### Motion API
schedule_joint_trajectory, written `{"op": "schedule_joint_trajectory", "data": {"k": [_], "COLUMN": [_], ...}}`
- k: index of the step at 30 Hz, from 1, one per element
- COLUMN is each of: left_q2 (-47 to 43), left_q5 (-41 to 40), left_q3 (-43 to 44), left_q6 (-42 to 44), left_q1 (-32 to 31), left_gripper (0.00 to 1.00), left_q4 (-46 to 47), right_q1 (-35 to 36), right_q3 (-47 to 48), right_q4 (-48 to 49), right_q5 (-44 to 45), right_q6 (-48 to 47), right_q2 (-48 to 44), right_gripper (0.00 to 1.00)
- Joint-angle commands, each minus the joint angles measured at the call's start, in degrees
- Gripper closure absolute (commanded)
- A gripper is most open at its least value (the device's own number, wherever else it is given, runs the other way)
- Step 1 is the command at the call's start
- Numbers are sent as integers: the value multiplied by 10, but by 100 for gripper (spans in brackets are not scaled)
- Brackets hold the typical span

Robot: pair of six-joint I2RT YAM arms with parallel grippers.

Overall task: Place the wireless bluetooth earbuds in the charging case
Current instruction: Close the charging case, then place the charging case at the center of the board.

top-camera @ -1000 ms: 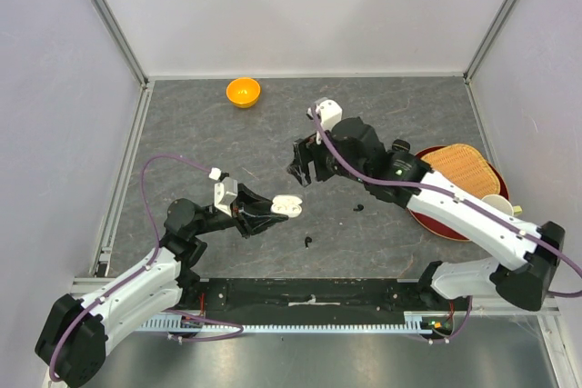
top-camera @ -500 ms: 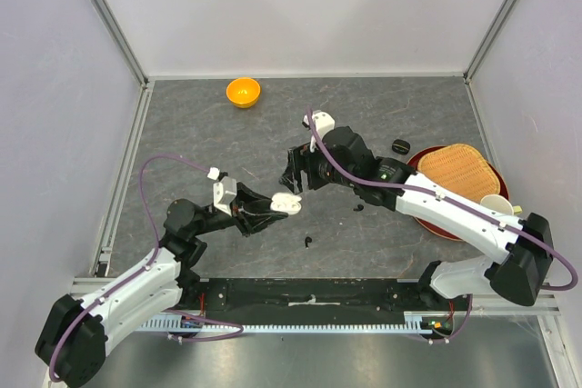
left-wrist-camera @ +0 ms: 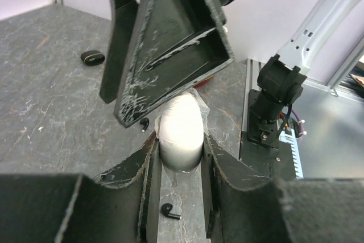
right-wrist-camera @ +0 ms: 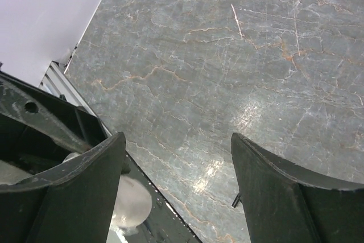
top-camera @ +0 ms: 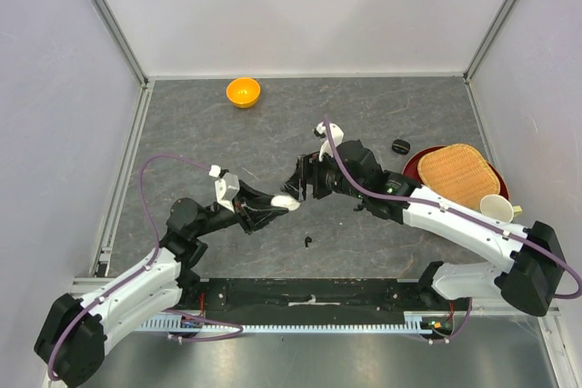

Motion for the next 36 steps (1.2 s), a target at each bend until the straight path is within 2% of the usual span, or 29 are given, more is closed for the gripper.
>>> {"op": "schedule_joint_trajectory", "data": {"k": [1, 4, 5, 6, 9, 11, 17, 24, 36], "left_q2": [7, 23, 29, 38, 83, 140, 303, 423, 505], "left_q5": [-74, -106, -114, -121, -164, -173, -123, -112, -132], "left_q3": [41, 74, 84, 96, 153, 174, 225, 282, 281], "left_q6": [-11, -18, -19, -20, -42, -68, -147, -213, -264], "left_q1": [4, 4, 4, 4, 6, 15, 43, 49, 62], "left_gripper": [98, 98, 98, 98, 98, 98, 98, 98, 86], "left_q4": [-18, -82, -142, -169, -282, -334, -314, -286, -263], "right_q1": [6, 5, 6, 4, -8, -15, -33, -53, -67], "right_q3": [-30, -45, -49, -52, -53, -57, -74, -97, -98], "right_q4": [34, 20, 11, -11, -47, -55, -75, -95, -97], "right_q5": [0, 104, 174, 206, 274, 283, 293, 302, 279], "right_q6": [33, 76, 90, 100, 133, 142, 160, 152, 149], "right_q2": [-29, -50, -56, -63, -82, -95, -134, -181, -172], "right_gripper": [18, 13, 11, 10, 7, 6, 6, 5, 6]}}
